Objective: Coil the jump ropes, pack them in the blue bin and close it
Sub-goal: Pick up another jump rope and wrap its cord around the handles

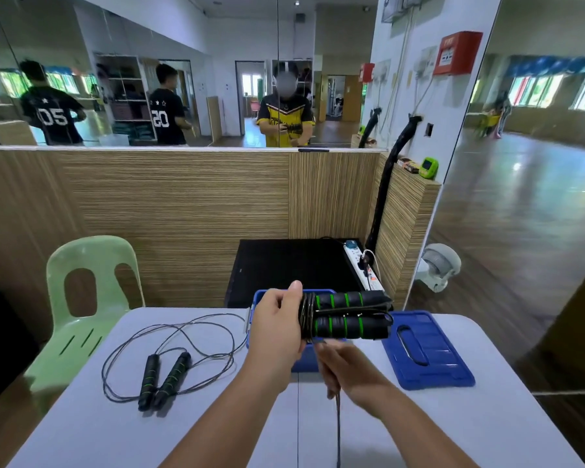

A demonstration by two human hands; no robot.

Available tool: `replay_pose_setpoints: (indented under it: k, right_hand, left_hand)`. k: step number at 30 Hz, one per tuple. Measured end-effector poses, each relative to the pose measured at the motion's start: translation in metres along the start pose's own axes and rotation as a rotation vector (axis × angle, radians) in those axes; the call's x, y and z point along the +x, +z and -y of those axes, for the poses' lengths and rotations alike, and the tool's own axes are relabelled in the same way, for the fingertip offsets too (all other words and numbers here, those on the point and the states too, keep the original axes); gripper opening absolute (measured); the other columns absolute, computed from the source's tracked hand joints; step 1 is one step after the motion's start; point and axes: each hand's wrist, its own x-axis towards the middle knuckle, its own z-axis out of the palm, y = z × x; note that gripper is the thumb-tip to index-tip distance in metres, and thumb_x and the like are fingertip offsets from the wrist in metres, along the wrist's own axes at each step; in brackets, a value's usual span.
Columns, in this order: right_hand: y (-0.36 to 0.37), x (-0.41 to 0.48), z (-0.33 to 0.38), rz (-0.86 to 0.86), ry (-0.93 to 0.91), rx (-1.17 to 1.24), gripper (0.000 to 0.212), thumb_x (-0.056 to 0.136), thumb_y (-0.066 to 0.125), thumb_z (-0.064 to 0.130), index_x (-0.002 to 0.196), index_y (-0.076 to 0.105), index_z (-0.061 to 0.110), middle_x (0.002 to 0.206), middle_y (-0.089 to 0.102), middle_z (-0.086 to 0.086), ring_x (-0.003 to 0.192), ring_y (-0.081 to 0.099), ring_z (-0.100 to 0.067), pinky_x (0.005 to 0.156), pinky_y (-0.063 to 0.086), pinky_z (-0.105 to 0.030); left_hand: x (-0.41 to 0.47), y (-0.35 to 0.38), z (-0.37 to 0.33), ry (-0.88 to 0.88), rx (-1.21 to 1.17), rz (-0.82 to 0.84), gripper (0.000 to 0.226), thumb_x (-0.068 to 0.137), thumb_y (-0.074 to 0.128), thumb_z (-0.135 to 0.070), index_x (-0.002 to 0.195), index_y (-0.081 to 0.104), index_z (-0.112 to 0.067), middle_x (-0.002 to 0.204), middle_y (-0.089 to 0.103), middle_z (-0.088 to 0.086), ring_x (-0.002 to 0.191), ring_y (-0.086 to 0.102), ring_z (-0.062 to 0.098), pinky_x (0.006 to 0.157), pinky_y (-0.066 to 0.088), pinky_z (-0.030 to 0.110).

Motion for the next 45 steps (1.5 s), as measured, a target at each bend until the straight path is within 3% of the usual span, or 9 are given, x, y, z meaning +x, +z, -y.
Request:
replay_pose_setpoints:
  k: [5,7,9,14,17,25,33,37,45]
  right_hand:
    - [-0.042,0.023,0.014,0.003,0.072,-0.128,0.040,0.101,0.043,0.005,0.063,0.050,0.016,0.055,0.054,0.005,0.060,0.048,-0.017,0.072,0.048,-0.051]
    - [-0.057,0.036,0.030,-0.063,0.157,0.005,0.039,0.103,0.038,-0.005,0.073,0.055,0.012,0.068,0.062,-0.002,0.070,0.054,-0.017,0.077,0.051,-0.041]
    - [-0.065,0.051,0.052,0.055,0.083,-0.119,0.038,0.100,0.048,-0.001,0.072,0.060,0.021,0.073,0.060,0.004,0.068,0.055,-0.009,0.078,0.047,-0.036]
    - [-0.084,0.061,0.096,0.250,-0.090,-0.600,0.034,0.094,0.070,0.038,0.069,0.055,0.020,0.059,0.045,0.005,0.052,0.040,-0.011,0.049,0.036,-0.027]
    - [-0.087,0.061,0.123,0.296,-0.171,-0.737,0.042,0.090,0.071,0.048,0.069,0.054,0.016,0.058,0.042,0.009,0.053,0.036,-0.008,0.054,0.033,-0.029]
    - [-0.079,0.046,0.158,0.277,-0.175,-0.871,0.035,0.093,0.065,0.026,0.061,0.052,0.021,0.047,0.045,0.016,0.047,0.042,-0.002,0.056,0.033,-0.023]
    - [-0.055,0.009,0.166,0.205,-0.162,-0.748,0.033,0.095,0.046,0.018,0.072,0.068,0.010,0.065,0.060,0.002,0.058,0.046,-0.008,0.058,0.038,-0.025]
    - [-0.031,-0.009,0.145,0.137,-0.054,-0.370,0.028,0.094,0.049,0.015,0.074,0.067,0.008,0.056,0.050,0.000,0.047,0.039,-0.012,0.043,0.029,-0.024]
    - [0.036,-0.038,0.079,0.099,0.036,0.069,0.024,0.103,0.041,0.020,0.084,0.054,0.014,0.055,0.045,-0.003,0.044,0.038,-0.011,0.044,0.029,-0.027]
  left_hand:
    - [-0.003,-0.007,-0.003,-0.014,0.009,0.026,0.036,0.101,0.058,-0.042,0.075,0.055,-0.019,0.059,0.052,-0.003,0.051,0.048,0.012,0.040,0.035,0.019]
    - [-0.003,-0.012,-0.004,-0.008,0.040,0.048,0.040,0.102,0.057,-0.042,0.071,0.049,-0.019,0.054,0.047,-0.004,0.046,0.044,0.012,0.039,0.030,0.019]
    - [-0.004,-0.016,-0.003,0.007,0.064,0.076,0.040,0.103,0.056,-0.039,0.071,0.045,-0.017,0.051,0.042,-0.005,0.040,0.039,0.011,0.039,0.027,0.019]
    - [-0.007,-0.023,0.007,0.003,0.090,0.104,0.032,0.102,0.057,-0.036,0.080,0.048,-0.015,0.056,0.042,-0.003,0.041,0.038,0.010,0.039,0.028,0.020]
    - [-0.007,-0.024,0.011,0.002,0.088,0.110,0.032,0.103,0.057,-0.035,0.080,0.048,-0.015,0.057,0.046,-0.004,0.041,0.041,0.007,0.039,0.032,0.019]
    - [0.004,-0.028,0.019,-0.004,0.125,0.051,0.030,0.103,0.056,-0.039,0.085,0.055,-0.014,0.068,0.053,0.002,0.044,0.048,0.004,0.042,0.039,0.021]
    - [0.018,-0.028,0.027,0.038,0.185,-0.076,0.035,0.102,0.055,-0.041,0.085,0.056,-0.010,0.068,0.056,0.005,0.057,0.050,0.018,0.042,0.038,0.024]
    - [0.027,-0.029,0.028,0.044,0.161,-0.159,0.036,0.102,0.055,-0.042,0.090,0.058,-0.008,0.070,0.059,0.007,0.059,0.053,0.022,0.043,0.039,0.027]
    - [0.034,-0.026,0.024,0.071,0.094,-0.231,0.039,0.099,0.057,-0.046,0.084,0.058,-0.009,0.074,0.061,0.007,0.067,0.055,0.021,0.065,0.046,0.040]
